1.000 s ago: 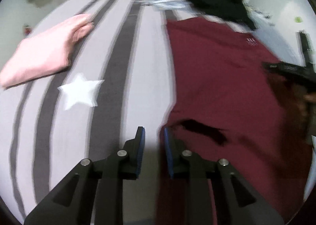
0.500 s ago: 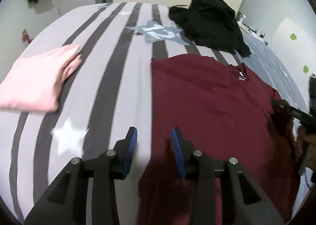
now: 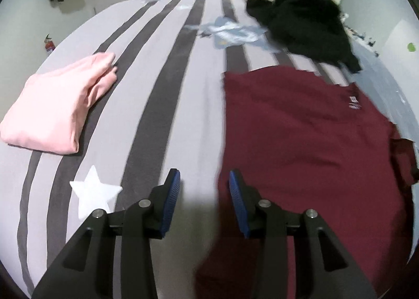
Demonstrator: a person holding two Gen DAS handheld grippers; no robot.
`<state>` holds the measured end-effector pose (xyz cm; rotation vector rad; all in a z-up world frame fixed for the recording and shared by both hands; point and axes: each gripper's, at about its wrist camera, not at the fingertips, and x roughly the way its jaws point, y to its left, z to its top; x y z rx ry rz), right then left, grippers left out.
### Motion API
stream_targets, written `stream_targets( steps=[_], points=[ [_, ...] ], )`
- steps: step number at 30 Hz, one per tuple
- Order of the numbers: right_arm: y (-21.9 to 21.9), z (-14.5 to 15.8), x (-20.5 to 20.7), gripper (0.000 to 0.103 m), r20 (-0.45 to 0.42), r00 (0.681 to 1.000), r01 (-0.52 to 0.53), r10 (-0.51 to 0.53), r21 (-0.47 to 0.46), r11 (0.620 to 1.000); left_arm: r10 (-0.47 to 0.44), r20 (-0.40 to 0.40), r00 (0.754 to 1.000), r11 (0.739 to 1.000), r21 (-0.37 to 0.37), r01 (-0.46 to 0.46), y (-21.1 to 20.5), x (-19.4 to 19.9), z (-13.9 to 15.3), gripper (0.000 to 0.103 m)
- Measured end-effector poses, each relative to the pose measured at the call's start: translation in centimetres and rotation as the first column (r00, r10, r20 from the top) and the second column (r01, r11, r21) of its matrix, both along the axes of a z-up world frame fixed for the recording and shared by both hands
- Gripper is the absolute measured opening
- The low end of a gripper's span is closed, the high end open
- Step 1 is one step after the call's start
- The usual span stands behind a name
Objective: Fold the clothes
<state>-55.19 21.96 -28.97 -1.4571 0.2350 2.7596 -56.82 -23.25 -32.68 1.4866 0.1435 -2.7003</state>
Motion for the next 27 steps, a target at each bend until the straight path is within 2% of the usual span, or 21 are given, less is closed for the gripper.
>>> stream_targets(
  steps=[5, 8, 9, 11, 13, 16, 19, 24, 25, 26, 27],
  points=[
    [1.8, 0.7, 2.8, 0.035, -0.002, 1.0, 0.016, -0.016, 0.009, 1.0, -0.026, -0.005, 1.0, 0.999, 0.041, 0.026, 2.8, 2.5, 1.8, 0.036],
    [2.4, 1.8, 4.6, 0.037, -0.008, 1.0, 0.006, -0.006, -0.028, 1.0, -0.028, 0.018, 0.999, 0.998, 0.052, 0.027, 4.2, 3.6, 1.5, 0.036],
    [2.2, 2.2, 5.3, 0.04, -0.02, 1.0, -0.011, 0.01, -0.032, 0.999, -0.028, 0.028, 0.999, 0.998, 0.051, 0.026, 4.6, 3.9, 1.2, 0.036],
    [1.6, 2.7, 6.4, 0.061, -0.035, 0.999, -0.04, 0.039, -0.02, 0.999, -0.022, 0.048, 0.999, 0.998, 0.052, 0.019, 5.1, 4.4, 0.8, 0.036],
    [2.0, 2.1, 6.7, 0.062, -0.021, 1.0, -0.022, 0.021, -0.047, 0.999, -0.013, 0.057, 0.998, 0.998, 0.061, 0.009, 5.4, 4.9, 0.5, 0.036],
    [3.2, 0.7, 5.8, 0.062, 0.008, 0.999, 0.051, -0.05, -0.119, 0.992, -0.012, 0.056, 0.998, 0.998, 0.062, 0.008, 5.9, 5.4, 0.7, 0.036],
    [2.8, 0.8, 3.7, 0.062, -0.038, 0.999, 0.033, -0.039, -0.144, 0.989, -0.017, 0.06, 0.998, 0.999, 0.052, 0.013, 6.2, 5.7, 0.8, 0.036],
    [1.4, -0.1, -0.5, 0.062, -0.034, 0.999, 0.017, -0.024, -0.194, 0.981, -0.006, 0.056, 0.998, 0.999, 0.053, 0.003, 6.1, 6.2, 1.2, 0.036],
    [0.8, -0.4, -1.0, 0.051, -0.024, 1.0, -0.004, -0.001, -0.21, 0.978, -0.004, 0.056, 0.998, 0.999, 0.052, 0.002, 6.1, 6.3, 1.3, 0.036],
    [0.1, -0.7, -1.5, 0.01, -0.004, 1.0, -0.028, 0.028, -0.221, 0.975, -0.003, 0.055, 0.998, 0.999, 0.053, 0.0, 6.2, 6.4, 1.4, 0.036],
    [-0.8, -0.7, -1.7, 0.006, -0.003, 0.998, -0.068, 0.069, -0.224, 0.972, -0.002, 0.054, 0.999, 0.999, 0.055, -0.001, 6.2, 6.5, 1.4, 0.036]
  ],
)
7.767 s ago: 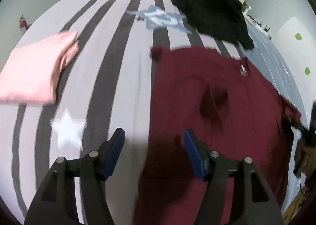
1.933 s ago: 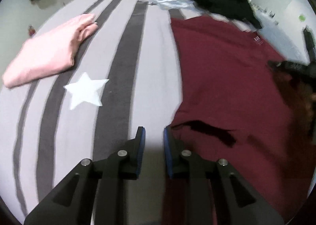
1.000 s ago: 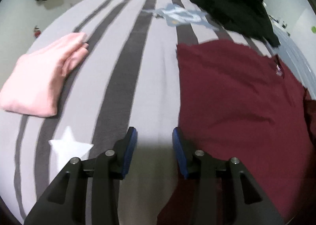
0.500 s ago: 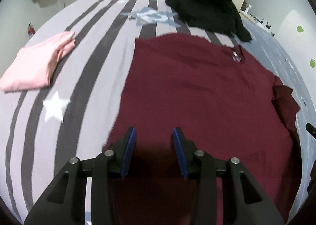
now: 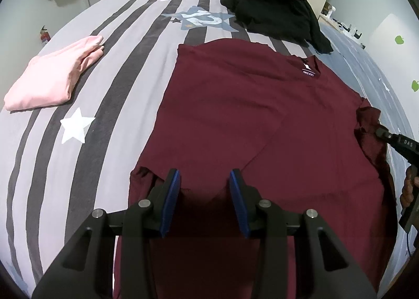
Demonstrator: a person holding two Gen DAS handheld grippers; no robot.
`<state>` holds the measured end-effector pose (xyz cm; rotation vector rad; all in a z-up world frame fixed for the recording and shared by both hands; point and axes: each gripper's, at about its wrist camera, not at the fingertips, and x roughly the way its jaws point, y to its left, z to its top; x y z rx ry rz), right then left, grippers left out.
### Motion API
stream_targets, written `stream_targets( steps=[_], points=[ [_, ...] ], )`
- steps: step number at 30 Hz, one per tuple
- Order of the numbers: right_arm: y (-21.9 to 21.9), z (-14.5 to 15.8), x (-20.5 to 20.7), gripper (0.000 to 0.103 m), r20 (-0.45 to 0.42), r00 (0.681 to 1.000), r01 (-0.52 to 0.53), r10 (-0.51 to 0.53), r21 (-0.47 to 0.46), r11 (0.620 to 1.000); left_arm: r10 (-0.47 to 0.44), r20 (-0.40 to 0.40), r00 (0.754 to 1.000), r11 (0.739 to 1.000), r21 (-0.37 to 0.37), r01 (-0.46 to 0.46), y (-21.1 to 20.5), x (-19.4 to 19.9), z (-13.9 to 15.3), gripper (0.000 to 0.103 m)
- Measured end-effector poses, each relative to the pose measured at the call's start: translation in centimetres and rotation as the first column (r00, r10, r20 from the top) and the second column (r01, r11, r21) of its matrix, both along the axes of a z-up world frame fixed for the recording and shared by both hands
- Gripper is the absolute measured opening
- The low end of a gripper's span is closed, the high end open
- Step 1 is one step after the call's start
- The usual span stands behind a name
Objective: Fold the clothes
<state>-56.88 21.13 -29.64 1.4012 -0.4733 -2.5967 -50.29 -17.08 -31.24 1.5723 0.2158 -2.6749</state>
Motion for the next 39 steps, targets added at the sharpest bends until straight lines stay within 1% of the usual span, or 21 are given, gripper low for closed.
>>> stream_targets(
  steps=[2, 4, 6, 7, 8, 9, 10, 11, 13, 15, 18, 20, 23, 26, 28, 31, 33, 35, 37, 39],
  points=[
    [-2.4, 0.7, 0.4, 0.004, -0.03, 0.994, -0.102, 0.102, -0.001, 0.995, 0.003, -0.002, 1.0, 1.0, 0.005, -0.003, 0.0, 0.1, 0.2, 0.036],
    [-4.7, 1.7, 1.6, 0.005, -0.063, 0.978, -0.202, 0.201, -0.015, 0.979, 0.008, -0.004, 1.0, 1.0, 0.008, -0.008, -0.1, 0.2, 0.4, 0.036],
    [-5.9, 2.1, 2.9, 0.011, -0.062, 0.964, -0.262, 0.26, -0.034, 0.964, 0.02, -0.006, 1.0, 1.0, 0.007, -0.02, -0.3, 0.2, 0.6, 0.036],
    [-6.0, 2.0, 3.5, 0.013, -0.055, 0.962, -0.271, 0.268, -0.04, 0.962, 0.029, -0.005, 1.0, 1.0, 0.007, -0.029, -0.5, 0.1, 0.7, 0.036],
    [-5.7, 1.8, 4.0, 0.018, -0.044, 0.963, -0.266, 0.264, -0.044, 0.963, 0.037, -0.005, 0.999, 0.999, 0.008, -0.037, -0.6, 0.0, 0.7, 0.036],
    [-5.3, 1.6, 4.5, 0.025, -0.03, 0.969, -0.247, 0.246, -0.035, 0.968, 0.044, -0.006, 0.999, 0.999, 0.01, -0.044, -0.6, -0.1, 0.7, 0.036],
    [-4.5, 1.4, 4.9, 0.038, -0.022, 0.977, -0.212, 0.212, -0.013, 0.977, 0.047, -0.006, 0.999, 0.999, 0.008, -0.047, -0.6, -0.2, 0.6, 0.036],
    [-3.4, 1.5, 5.3, 0.042, -0.026, 0.986, -0.167, 0.167, 0.008, 0.986, 0.046, -0.005, 0.999, 0.999, 0.004, -0.046, -0.5, -0.4, 0.6, 0.036],
    [-1.4, 1.5, 6.0, 0.044, -0.03, 0.994, -0.109, 0.11, 0.03, 0.994, 0.041, -0.004, 0.999, 0.999, 0.003, -0.041, 0.0, -0.7, 0.5, 0.036],
    [0.5, 1.0, 6.5, 0.045, -0.015, 0.998, -0.063, 0.064, 0.07, 0.996, 0.032, -0.002, 0.999, 0.999, 0.008, -0.032, 0.6, -1.1, 0.4, 0.036],
    [2.4, -0.2, 7.2, 0.045, 0.02, 0.999, -0.033, 0.031, 0.128, 0.991, 0.013, 0.0, 1.0, 1.0, 0.018, -0.013, 1.8, -1.6, 0.3, 0.036],
    [3.1, -0.9, 7.7, 0.045, 0.034, 0.999, -0.041, 0.036, 0.15, 0.988, -0.003, 0.005, 1.0, 1.0, 0.018, 0.003, 2.6, -1.9, 0.1, 0.036],
    [2.4, -1.8, 7.8, 0.045, 0.049, 0.997, -0.071, 0.063, 0.164, 0.984, -0.021, 0.013, 1.0, 1.0, 0.023, 0.021, 3.5, -2.3, -0.2, 0.036],
    [1.4, -2.2, 8.1, 0.046, 0.045, 0.994, -0.102, 0.095, 0.198, 0.975, -0.024, 0.015, 1.0, 1.0, 0.019, 0.024, 3.7, -2.3, -0.3, 0.036],
    [1.3, -2.9, 8.2, 0.046, 0.055, 0.994, -0.101, 0.091, 0.213, 0.972, -0.017, 0.021, 1.0, 1.0, 0.024, 0.017, 3.5, -2.3, -0.5, 0.036],
    [2.7, -3.0, 8.7, 0.046, 0.061, 0.996, -0.071, 0.062, 0.155, 0.985, -0.002, 0.03, 1.0, 0.999, 0.034, 0.001, 3.3, -2.1, -0.9, 0.036],
    [2.5, -2.9, 9.0, 0.046, 0.057, 0.995, -0.092, 0.085, 0.151, 0.984, 0.007, 0.037, 0.999, 0.999, 0.039, -0.009, 3.2, -1.9, -1.2, 0.036],
    [1.6, -2.9, 9.2, 0.046, 0.06, 0.991, -0.13, 0.121, 0.172, 0.976, 0.017, 0.05, 0.999, 0.999, 0.046, -0.019, 3.1, -1.8, -1.7, 0.036],
    [0.4, -3.0, 9.3, 0.046, 0.06, 0.986, -0.166, 0.156, 0.217, 0.962, 0.022, 0.054, 0.998, 0.998, 0.052, -0.025, 3.2, -1.6, -1.9, 0.036],
    [0.2, -3.1, 9.1, 0.046, 0.057, 0.988, -0.151, 0.141, 0.245, 0.958, 0.017, 0.056, 0.998, 0.999, 0.046, -0.02, 3.4, -1.6, -1.9, 0.036]
  ],
)
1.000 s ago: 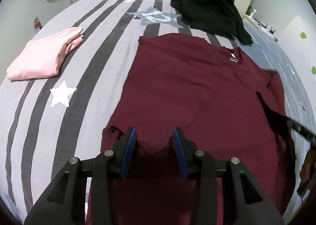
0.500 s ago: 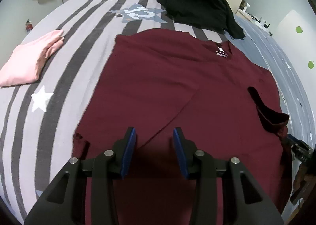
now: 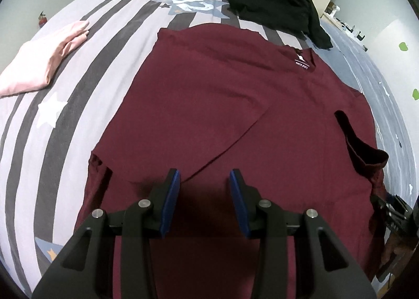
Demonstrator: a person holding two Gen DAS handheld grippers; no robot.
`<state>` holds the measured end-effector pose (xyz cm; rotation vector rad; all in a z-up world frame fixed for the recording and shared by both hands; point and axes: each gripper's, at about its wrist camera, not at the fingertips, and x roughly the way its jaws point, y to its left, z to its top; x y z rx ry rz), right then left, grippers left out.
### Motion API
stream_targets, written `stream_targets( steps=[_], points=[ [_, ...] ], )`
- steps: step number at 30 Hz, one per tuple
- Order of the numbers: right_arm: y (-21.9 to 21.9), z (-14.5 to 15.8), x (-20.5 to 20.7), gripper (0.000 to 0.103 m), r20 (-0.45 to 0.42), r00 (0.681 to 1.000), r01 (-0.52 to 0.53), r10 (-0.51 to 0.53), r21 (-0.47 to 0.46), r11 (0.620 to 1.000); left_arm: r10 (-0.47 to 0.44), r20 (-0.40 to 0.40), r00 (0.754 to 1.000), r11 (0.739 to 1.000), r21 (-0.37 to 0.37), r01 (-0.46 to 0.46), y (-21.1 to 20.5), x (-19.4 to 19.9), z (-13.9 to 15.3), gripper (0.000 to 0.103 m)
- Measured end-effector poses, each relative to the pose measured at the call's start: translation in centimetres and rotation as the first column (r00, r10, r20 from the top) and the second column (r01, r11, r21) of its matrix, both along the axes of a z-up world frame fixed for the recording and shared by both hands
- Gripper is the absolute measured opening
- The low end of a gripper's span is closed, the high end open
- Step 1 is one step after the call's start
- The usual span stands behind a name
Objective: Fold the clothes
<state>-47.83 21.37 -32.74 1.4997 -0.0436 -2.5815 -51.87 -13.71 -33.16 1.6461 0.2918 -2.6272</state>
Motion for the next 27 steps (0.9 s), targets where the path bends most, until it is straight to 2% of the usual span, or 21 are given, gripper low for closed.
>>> stream_targets(
  steps=[6, 10, 17, 21, 25, 27],
  points=[
    [4.2, 0.0, -0.6, 0.045, -0.009, 0.987, 0.16, -0.16, 0.006, 0.987, 0.002, -0.013, 1.0, 1.0, 0.001, -0.002, -0.4, -0.3, 0.4, 0.036],
    [7.4, -0.2, -0.4, 0.045, 0.004, 0.975, 0.221, -0.221, -0.007, 0.975, 0.02, -0.01, 1.0, 1.0, 0.008, -0.02, -0.6, -0.4, 0.3, 0.036],
    [8.0, -0.4, -0.3, 0.044, 0.009, 0.975, 0.223, -0.223, -0.014, 0.975, -0.001, -0.009, 1.0, 1.0, 0.003, 0.001, 0.1, -0.6, 0.3, 0.036],
    [7.4, 0.9, 0.3, 0.045, -0.015, 0.978, 0.206, -0.208, -0.077, 0.975, -0.011, -0.012, 1.0, 1.0, 0.006, 0.011, 0.4, -1.0, 0.3, 0.036],
    [7.8, -0.7, 0.3, 0.044, 0.019, 0.975, 0.223, -0.223, -0.084, 0.971, -0.018, -0.015, 1.0, 1.0, 0.004, 0.018, 0.8, -1.4, 0.4, 0.036],
    [8.1, -0.8, 0.1, 0.044, 0.003, 0.977, 0.211, -0.211, -0.072, 0.975, -0.027, -0.017, 0.999, 1.0, -0.004, 0.027, 0.9, -1.5, 0.4, 0.036]
  ],
)
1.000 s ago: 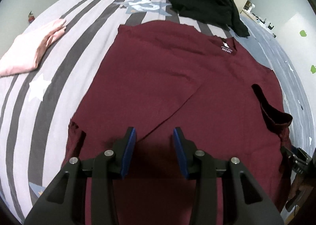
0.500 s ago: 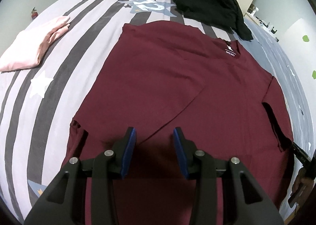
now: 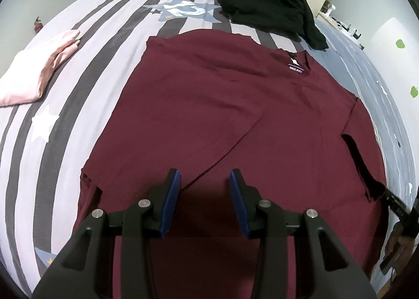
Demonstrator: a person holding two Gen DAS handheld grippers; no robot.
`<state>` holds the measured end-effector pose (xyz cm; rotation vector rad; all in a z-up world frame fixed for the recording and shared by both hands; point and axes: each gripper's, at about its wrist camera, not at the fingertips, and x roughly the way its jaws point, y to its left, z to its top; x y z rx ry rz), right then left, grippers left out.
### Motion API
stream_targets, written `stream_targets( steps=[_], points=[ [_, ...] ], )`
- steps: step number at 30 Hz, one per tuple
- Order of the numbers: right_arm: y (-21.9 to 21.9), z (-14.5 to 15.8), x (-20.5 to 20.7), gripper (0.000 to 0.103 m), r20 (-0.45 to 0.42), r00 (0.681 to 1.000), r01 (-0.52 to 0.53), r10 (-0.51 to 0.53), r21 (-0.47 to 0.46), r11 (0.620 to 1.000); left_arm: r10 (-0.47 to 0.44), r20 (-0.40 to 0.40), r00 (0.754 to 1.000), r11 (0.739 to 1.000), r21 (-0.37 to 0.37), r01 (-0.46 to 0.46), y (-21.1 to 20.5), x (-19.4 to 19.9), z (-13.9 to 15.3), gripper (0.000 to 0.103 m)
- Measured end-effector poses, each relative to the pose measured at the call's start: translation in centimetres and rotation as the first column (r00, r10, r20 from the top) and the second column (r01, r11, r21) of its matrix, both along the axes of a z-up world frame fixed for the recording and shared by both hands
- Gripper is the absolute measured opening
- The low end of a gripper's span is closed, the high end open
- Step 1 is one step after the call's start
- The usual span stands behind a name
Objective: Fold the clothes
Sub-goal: 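Release the folded side with the right gripper and move it away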
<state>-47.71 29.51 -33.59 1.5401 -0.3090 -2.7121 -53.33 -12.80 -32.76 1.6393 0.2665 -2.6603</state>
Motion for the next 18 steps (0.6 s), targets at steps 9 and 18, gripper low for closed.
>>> stream_targets(
  steps=[9, 18],
  points=[
    [1.4, 0.1, -1.7, 0.044, -0.014, 0.992, -0.128, 0.129, 0.062, 0.99, 0.019, 0.004, 1.0, 1.0, -0.004, -0.019, -0.7, 0.3, 0.1, 0.036],
    [2.9, 0.4, -0.4, 0.045, -0.009, 0.993, -0.12, 0.121, 0.058, 0.991, -0.022, -0.014, 1.0, 1.0, 0.001, 0.022, 0.2, 0.5, 0.7, 0.036]
  ],
)
